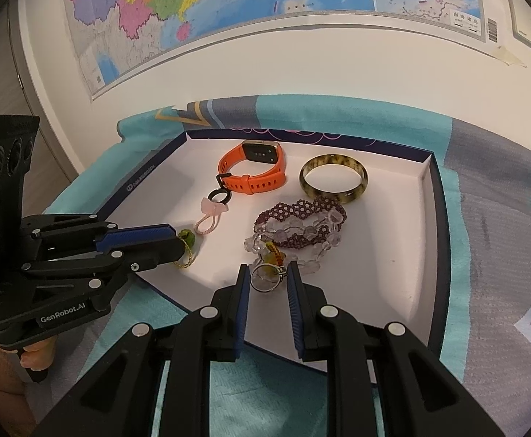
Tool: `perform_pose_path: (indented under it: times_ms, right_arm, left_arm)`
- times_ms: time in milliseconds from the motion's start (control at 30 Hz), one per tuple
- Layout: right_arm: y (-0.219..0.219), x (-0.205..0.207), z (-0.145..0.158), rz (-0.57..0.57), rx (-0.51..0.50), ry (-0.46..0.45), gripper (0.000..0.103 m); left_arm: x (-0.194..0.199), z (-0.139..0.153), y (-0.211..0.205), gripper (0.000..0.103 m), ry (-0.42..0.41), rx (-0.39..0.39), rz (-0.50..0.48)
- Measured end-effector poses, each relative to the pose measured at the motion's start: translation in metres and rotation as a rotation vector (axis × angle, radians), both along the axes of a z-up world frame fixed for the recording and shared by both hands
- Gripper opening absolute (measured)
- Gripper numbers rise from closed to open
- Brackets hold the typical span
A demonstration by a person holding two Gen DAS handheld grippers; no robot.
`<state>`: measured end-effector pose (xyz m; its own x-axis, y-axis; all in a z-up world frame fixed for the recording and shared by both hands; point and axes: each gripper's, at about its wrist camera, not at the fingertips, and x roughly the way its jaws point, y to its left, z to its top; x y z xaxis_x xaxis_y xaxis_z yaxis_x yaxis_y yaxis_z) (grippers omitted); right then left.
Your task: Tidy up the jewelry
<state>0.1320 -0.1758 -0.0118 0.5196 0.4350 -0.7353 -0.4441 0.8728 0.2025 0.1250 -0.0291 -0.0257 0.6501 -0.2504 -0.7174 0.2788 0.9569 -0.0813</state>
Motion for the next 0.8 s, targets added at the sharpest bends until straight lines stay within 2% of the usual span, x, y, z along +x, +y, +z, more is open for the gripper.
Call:
perform_pose_path:
  times_ms: [367,433,467,633,667,800]
  right_arm:
    - [0.003,0.003,-0.003,-0.009,-0.023,0.008,0.02]
    - [0.003,0.004,-0.003,-0.014,-0.025,0.008,0.021]
    - [0.003,0.004,-0.004,-0.018,-0.026,0.008,0.024]
    - [-0.001,0.001,-0.002,-0.027,-0.018,0.0,0.035]
    - [-0.001,-0.001,-0.001,-0.03,-0.016,-0.005,0.042]
    - [-0.005,-0.01,0.004,-0.034,0.004,-0.021,0.054]
  left_arm:
    - [0.001,0.0,0.001,0.014,-0.001,-0.005,0.009]
    - [0.0,0.0,0.002,0.021,-0.005,-0.002,0.014]
    - [-0.001,0.0,0.002,0.03,-0.005,0.001,0.019]
    - [-0.005,0.0,0.005,0.04,-0.003,-0.003,0.023]
    - [-0.008,0.002,0.005,0.041,-0.01,-0.005,0.023]
    - [-0.018,0.007,0.006,0.06,-0.033,-0.01,0.019]
